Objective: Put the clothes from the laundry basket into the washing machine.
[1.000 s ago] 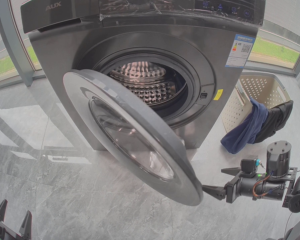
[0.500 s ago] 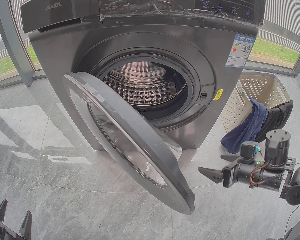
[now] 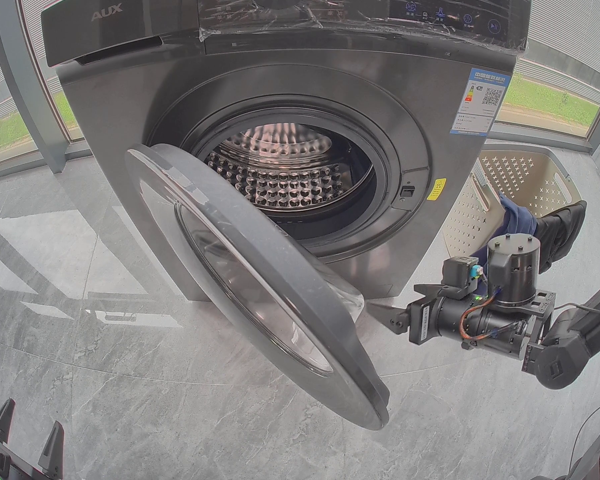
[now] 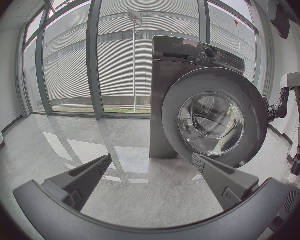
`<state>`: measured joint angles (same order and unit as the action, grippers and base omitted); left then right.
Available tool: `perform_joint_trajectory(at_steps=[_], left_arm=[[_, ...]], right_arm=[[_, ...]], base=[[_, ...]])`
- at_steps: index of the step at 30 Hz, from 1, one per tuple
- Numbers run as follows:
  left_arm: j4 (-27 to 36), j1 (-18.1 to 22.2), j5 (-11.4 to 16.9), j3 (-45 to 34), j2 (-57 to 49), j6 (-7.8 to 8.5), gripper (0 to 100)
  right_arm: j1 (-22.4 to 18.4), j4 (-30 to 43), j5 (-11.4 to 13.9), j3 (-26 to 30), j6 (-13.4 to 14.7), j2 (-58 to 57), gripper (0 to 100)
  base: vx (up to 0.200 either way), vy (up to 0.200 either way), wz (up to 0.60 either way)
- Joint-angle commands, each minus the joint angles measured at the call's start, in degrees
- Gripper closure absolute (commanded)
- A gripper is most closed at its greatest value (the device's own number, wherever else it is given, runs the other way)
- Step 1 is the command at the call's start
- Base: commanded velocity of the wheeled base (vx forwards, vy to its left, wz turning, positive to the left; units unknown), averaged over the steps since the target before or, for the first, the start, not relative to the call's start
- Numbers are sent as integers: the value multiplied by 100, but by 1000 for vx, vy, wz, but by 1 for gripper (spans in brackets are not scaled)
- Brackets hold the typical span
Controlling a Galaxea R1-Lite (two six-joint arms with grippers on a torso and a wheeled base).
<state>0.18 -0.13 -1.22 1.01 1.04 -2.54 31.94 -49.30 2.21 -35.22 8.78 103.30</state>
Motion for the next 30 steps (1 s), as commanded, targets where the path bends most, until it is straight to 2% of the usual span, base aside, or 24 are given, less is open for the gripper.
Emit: perform_joint_trajectory(at_steps=[1, 8, 22, 27, 30], left_arm=[[-1, 5, -1, -84, -86, -1, 0], [-1, -4, -1, -84, -86, -1, 0], [-1, -4, -1, -84, -86, -1, 0], [-1, -4, -1, -84, -86, -1, 0], [-1, 5, -1, -84, -86, -1, 0]], right_arm=[[339, -1, 8, 41, 1, 111, 0], [726, -45, 43, 402, -8, -82, 0], [770, -45, 61, 683, 1, -320, 0], [1324, -97, 148, 859, 45, -267, 0], [1385, -106, 131, 850, 80, -258, 0]], base=[[0, 0, 0], [0, 0, 0], [0, 0, 0], [0, 0, 0], [0, 0, 0]])
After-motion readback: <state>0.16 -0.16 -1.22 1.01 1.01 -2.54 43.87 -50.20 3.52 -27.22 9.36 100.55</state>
